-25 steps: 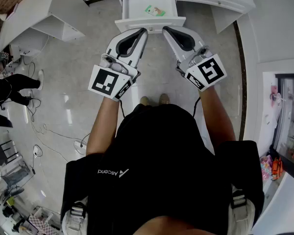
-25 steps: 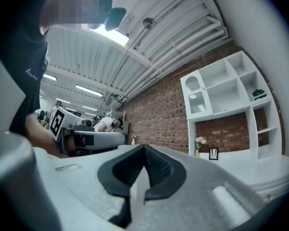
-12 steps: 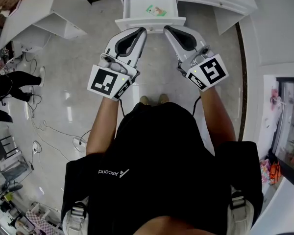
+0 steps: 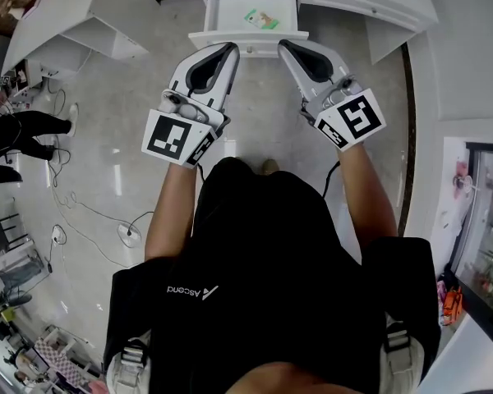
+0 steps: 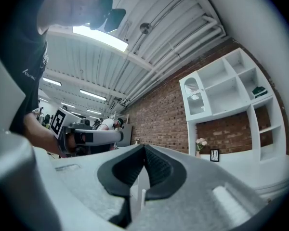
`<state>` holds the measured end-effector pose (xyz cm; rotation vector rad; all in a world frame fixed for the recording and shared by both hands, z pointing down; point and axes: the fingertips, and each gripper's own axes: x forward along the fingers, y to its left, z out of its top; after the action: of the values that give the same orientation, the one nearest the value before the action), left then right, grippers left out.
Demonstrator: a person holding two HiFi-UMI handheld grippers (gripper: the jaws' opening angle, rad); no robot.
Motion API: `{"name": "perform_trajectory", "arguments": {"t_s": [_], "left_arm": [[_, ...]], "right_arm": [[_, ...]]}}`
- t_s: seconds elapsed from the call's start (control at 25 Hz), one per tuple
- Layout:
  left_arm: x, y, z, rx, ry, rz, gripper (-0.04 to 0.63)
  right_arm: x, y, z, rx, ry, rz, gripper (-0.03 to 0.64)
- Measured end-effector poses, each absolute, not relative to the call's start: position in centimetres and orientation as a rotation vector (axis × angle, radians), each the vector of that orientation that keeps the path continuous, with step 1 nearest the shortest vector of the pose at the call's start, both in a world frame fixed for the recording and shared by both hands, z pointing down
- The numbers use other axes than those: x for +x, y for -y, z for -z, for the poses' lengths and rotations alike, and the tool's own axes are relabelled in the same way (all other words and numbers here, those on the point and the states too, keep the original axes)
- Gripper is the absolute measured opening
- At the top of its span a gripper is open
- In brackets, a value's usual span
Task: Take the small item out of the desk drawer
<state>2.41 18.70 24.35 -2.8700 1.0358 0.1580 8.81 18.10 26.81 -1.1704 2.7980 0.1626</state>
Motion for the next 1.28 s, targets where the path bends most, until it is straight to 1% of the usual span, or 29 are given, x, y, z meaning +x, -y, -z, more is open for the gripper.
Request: {"name": "perform_trajectory", "arguments": {"t_s": [0.2, 0.56, 1.28], "left_arm": [[3.1, -17.3, -24.7, -2.864, -1.068, -0.145, -0.002], [2.6, -12.2, -25.7, -2.862, -1.087, -0.154, -0.002], [-2.1, 6.7, -27.5, -2.909, -1.003, -0.167, -0.002]], "right_arm": [[10.1, -16.5, -27.2, -1.167, -2.808, -0.166, 0.003], [9.8, -11.2, -28.3, -1.176, -2.835, -0.161, 0.003], [4.8, 7.2, -31.5, -1.277, -2.938, -0.162, 0.003]]}}
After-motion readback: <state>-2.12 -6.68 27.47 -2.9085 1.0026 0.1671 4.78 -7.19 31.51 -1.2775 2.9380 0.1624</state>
